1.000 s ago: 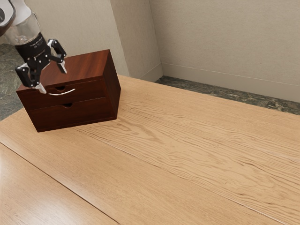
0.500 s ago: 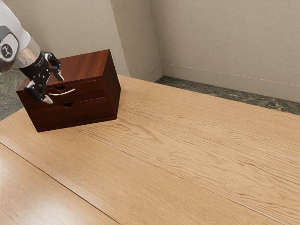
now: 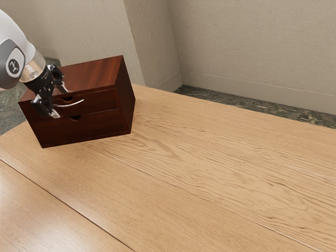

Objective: Pull the drawer handle with one arm to open the drawer

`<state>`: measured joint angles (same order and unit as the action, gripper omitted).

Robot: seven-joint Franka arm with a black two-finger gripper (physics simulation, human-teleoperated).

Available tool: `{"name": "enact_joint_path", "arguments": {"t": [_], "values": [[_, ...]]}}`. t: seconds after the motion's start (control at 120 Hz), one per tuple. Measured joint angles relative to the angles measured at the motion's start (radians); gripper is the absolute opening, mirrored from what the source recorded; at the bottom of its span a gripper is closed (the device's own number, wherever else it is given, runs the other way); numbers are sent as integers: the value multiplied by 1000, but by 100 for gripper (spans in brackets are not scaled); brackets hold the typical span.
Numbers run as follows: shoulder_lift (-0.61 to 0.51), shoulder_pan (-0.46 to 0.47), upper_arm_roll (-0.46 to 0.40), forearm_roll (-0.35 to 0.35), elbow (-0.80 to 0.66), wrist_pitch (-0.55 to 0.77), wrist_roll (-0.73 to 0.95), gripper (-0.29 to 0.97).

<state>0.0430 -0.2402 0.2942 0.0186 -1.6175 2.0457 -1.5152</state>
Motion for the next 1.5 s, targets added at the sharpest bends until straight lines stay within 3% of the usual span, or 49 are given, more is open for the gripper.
{"name": "enact_joint_path", "arguments": {"t": [0.2, 0.658, 1.025, 1.5], "values": [[19, -43, -1, 4, -1, 13, -17, 67], [75, -29, -2, 27, 8, 67, -39, 67], [135, -71, 0, 65, 53, 142, -44, 54], [190, -96, -1, 90, 72, 177, -45, 48]]}}
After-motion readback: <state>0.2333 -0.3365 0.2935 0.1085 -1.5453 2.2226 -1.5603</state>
